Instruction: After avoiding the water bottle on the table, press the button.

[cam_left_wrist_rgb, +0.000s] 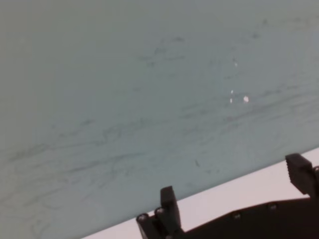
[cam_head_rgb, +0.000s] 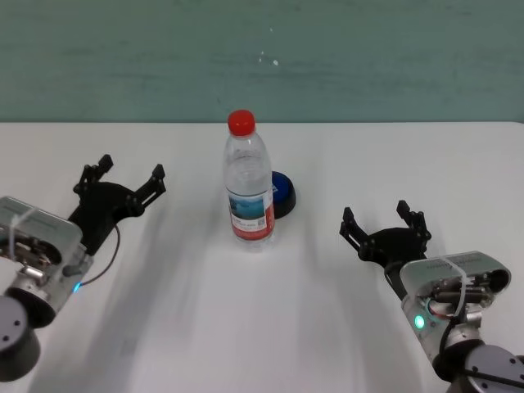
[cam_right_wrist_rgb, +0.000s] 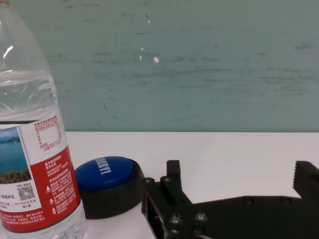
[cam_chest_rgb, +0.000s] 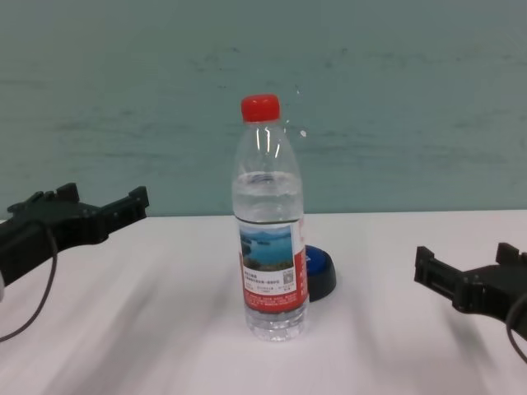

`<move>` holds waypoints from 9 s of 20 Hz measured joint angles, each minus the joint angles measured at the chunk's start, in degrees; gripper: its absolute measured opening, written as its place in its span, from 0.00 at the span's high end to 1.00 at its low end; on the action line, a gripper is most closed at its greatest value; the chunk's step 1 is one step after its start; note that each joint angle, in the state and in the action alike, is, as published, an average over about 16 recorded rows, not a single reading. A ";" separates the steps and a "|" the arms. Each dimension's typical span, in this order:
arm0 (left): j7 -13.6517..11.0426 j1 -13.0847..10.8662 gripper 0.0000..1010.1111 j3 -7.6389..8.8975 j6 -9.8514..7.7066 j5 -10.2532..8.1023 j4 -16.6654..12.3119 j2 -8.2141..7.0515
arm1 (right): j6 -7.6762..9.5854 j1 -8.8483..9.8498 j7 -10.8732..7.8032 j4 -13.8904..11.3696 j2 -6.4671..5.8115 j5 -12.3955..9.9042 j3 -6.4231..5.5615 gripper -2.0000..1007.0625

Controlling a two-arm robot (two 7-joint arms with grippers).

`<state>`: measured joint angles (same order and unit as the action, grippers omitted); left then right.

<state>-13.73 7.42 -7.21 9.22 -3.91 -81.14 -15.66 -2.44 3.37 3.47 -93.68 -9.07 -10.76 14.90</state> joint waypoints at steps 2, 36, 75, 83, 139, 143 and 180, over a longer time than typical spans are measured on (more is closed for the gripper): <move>0.09 -1.20 0.00 0.41 -0.10 -0.30 -1.32 0.00 | 0.00 0.00 0.00 0.00 0.00 0.00 0.00 0.00; -1.72 -15.42 0.00 -1.08 0.99 -3.73 -14.98 0.09 | 0.00 0.00 0.00 0.00 0.01 0.00 0.00 0.00; -2.02 -15.50 0.00 -1.64 0.86 -3.70 -15.01 -0.10 | 4.23 -9.06 -9.73 8.11 3.05 0.49 -4.27 0.00; -2.02 -15.50 0.00 -1.64 0.86 -3.70 -15.01 -0.10 | 4.77 -12.53 -11.75 11.28 3.27 1.26 -4.53 0.00; -2.02 -15.50 0.00 -1.64 0.86 -3.70 -15.01 -0.10 | 0.15 -37.08 -21.32 45.51 6.36 0.43 2.16 0.00; -2.02 -15.50 0.00 -1.64 0.86 -3.70 -15.01 -0.10 | 0.06 -37.97 -21.74 47.49 6.68 0.30 2.17 0.00; -2.02 -15.50 0.00 -1.64 0.86 -3.70 -15.01 -0.10 | 2.88 -16.63 -14.41 12.64 1.19 -1.03 -1.81 0.00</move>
<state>-15.75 -8.08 -8.84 10.08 -7.61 -96.15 -15.76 0.43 -13.26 -10.94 -81.05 -7.89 -11.80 13.08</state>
